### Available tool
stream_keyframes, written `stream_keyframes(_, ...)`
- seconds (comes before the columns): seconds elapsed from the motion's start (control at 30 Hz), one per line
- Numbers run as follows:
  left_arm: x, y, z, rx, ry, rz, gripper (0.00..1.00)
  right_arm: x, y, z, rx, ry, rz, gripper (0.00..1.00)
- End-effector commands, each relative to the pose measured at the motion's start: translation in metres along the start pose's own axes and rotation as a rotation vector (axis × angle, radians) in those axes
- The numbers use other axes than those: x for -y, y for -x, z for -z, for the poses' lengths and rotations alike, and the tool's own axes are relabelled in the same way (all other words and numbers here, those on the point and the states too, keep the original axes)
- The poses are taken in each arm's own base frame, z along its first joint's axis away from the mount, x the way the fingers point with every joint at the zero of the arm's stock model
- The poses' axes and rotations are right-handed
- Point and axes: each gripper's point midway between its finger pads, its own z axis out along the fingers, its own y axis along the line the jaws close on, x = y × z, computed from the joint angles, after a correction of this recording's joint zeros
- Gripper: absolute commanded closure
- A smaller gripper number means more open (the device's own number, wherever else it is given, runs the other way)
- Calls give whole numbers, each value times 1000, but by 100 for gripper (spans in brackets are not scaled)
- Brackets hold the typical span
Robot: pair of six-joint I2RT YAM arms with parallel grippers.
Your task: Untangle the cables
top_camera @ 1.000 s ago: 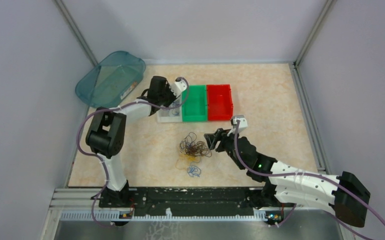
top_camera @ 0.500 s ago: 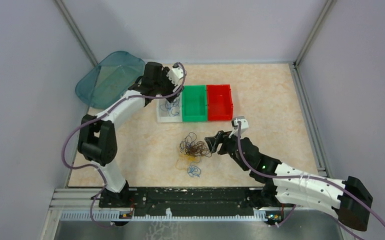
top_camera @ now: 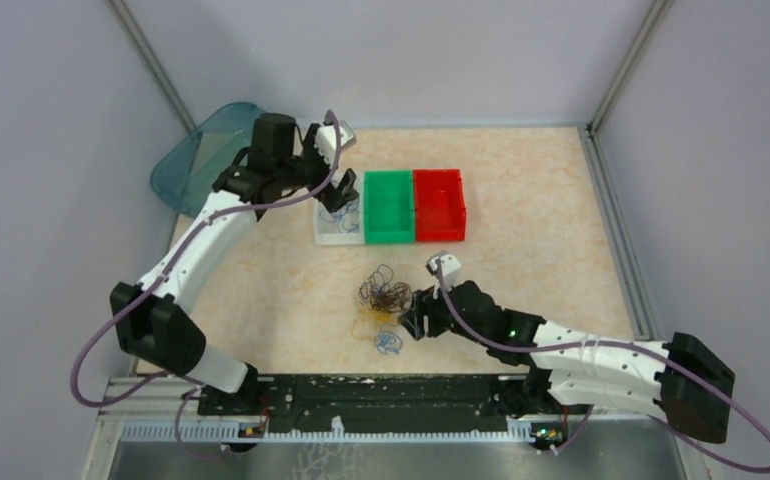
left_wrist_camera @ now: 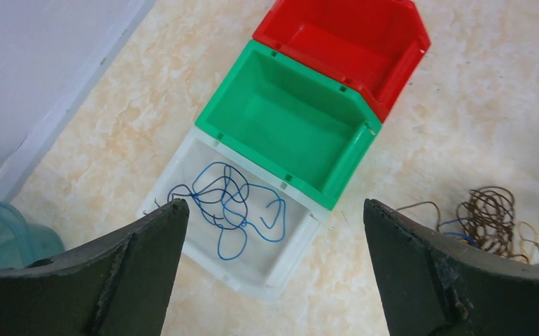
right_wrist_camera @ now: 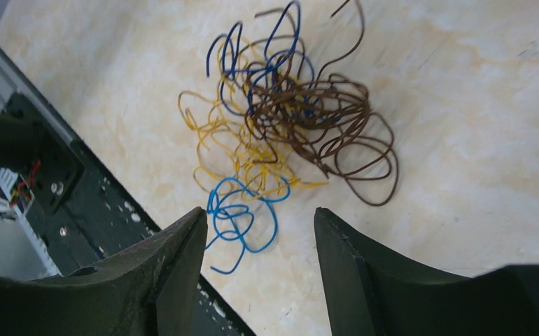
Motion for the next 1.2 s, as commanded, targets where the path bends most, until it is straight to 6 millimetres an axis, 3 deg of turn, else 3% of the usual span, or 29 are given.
stream_keyframes(0.0, 30, 0, 32, -1, -71, 31, 0, -22, -24, -3, -97, 99, 47, 42)
stream_keyframes(0.1, 39, -4, 46, 3, -71, 25, 0, -34, -39, -6, -135, 140, 92, 43)
stream_keyframes(0.4, 51, -6, 60, 24, -82, 25, 0, -36, -69, -30, -234, 119, 147, 55)
stream_keyframes(0.53, 53, -2, 62, 37, -93, 23, 0, -32, -72, -36, -234, 91, 145, 67)
stream_keyframes(0.73, 55, -8, 62, 27, -93, 21, 0, -44, -64, -35, -200, 140, 102, 71)
stream_keyframes(0.8, 54, -11, 62, 21, -86, 14, 0, -45, -62, -35, -193, 136, 94, 83)
stream_keyframes(0.87, 54, -13, 63, 19, -83, 9, 0, -44, -59, -33, -188, 127, 93, 100)
stream_keyframes(1.03, 55, -11, 64, 29, -89, 2, 0, -53, -28, -11, -159, 126, 102, 100)
stream_keyframes(1.17, 63, -11, 67, 41, -123, -28, 0, -68, 24, 20, -65, 150, 146, 100)
